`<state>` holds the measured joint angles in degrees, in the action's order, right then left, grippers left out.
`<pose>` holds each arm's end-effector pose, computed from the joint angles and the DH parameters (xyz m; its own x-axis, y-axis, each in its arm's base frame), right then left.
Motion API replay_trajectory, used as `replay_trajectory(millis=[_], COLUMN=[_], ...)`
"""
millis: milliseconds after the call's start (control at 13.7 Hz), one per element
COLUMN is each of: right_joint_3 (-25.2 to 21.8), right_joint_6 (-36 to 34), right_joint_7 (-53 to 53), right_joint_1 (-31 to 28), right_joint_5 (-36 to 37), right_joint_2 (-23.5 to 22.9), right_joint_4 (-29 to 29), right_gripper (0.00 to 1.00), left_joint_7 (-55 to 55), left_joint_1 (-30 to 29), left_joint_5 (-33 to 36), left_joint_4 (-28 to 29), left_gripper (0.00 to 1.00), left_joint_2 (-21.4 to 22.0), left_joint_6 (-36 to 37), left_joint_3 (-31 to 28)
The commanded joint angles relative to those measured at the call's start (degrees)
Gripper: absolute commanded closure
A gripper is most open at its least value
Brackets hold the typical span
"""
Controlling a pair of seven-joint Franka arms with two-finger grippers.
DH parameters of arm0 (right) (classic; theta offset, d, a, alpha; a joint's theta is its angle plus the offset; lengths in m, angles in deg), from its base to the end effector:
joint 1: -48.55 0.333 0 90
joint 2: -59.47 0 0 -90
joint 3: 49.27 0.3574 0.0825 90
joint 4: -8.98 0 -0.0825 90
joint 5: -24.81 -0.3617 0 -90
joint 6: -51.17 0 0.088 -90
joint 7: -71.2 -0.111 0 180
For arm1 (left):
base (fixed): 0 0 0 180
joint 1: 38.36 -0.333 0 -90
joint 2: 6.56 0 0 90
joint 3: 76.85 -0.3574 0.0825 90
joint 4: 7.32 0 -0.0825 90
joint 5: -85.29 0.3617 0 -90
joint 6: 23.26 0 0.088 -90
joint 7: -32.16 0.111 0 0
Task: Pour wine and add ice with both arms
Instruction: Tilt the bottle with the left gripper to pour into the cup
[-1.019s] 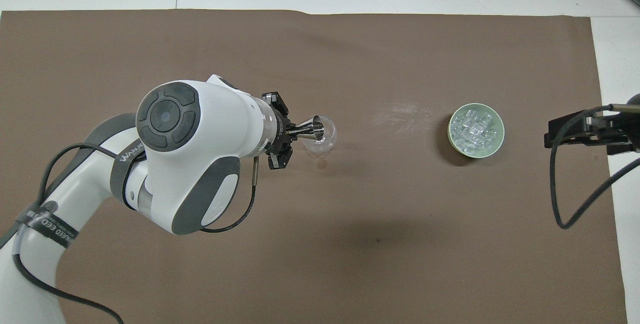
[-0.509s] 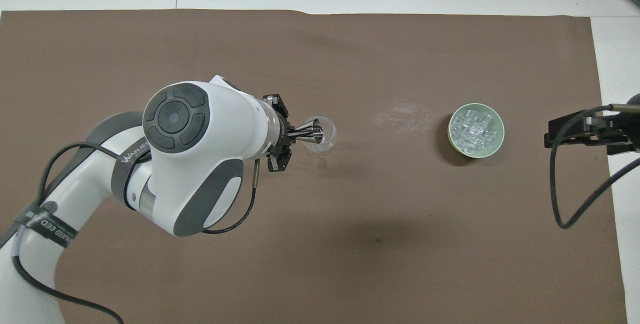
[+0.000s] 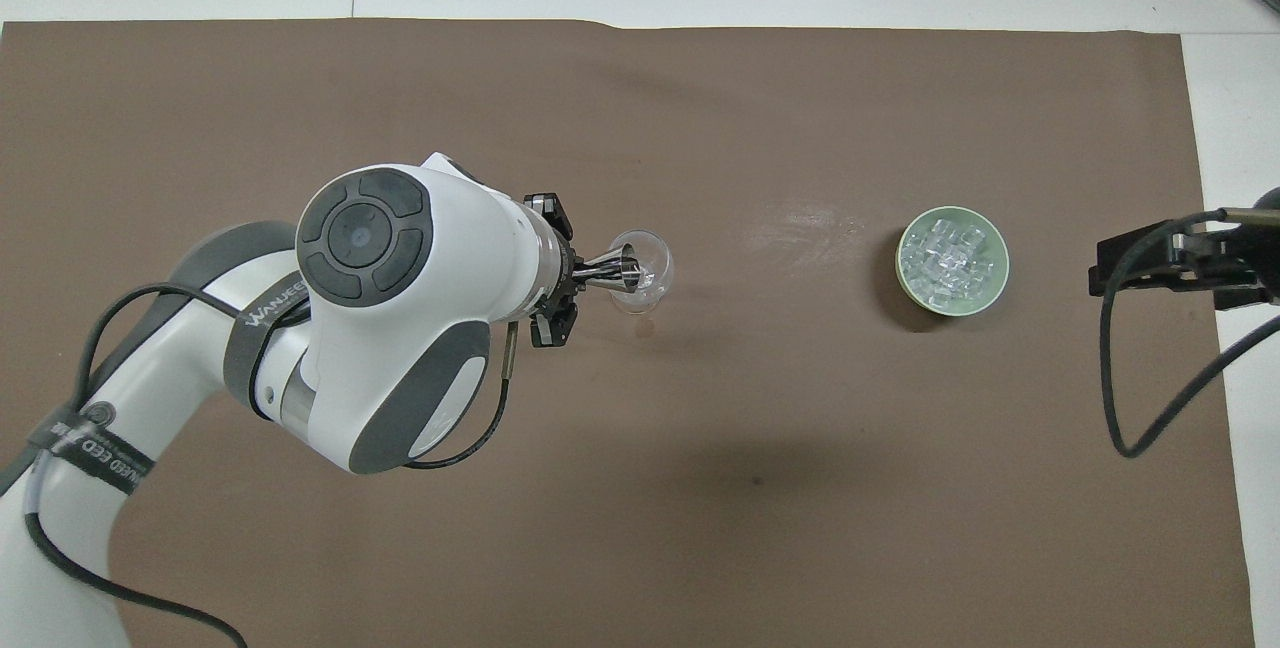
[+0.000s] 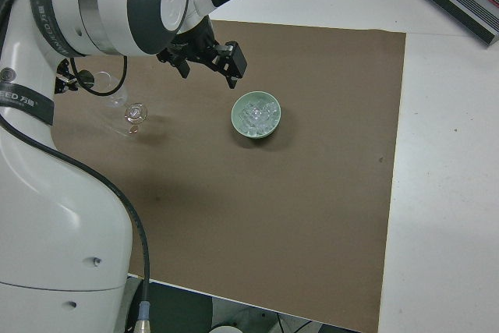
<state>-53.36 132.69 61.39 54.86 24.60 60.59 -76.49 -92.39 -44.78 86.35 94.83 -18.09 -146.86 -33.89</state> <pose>0.5094 0.0197 0.6944 0.9901 -0.1315 -0.0496 -0.1315 -0.9913 0.0035 0.5125 -0.3367 0.5336 0.0304 0.9739 -0.2248 0.9932 -0.0041 0.1165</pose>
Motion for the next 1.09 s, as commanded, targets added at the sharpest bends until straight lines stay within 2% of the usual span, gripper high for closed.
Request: replay_trajectory(millis=[0, 1019], right_joint_3=[0.23, 0.23], right_joint_6=[1.27, 1.27], right_joint_7=[1.54, 1.54], right_joint_1=[-0.6, -0.6], right_joint_5=[0.65, 0.65], right_joint_2=[1.0, 1.0], right_joint_4=[-1.28, -1.28], right_gripper=[0.0, 0.0], left_joint_7=[-1.57, -4.83], left_joint_1=[0.62, 1.67], left_joint_5=[2.36, 9.12], left_joint_4=[-3.01, -7.5], left_gripper=[1.0, 1.0], left_joint_2=[-1.74, -4.73], left_joint_6=[2.92, 6.52], left_joint_3=[0.11, 1.51])
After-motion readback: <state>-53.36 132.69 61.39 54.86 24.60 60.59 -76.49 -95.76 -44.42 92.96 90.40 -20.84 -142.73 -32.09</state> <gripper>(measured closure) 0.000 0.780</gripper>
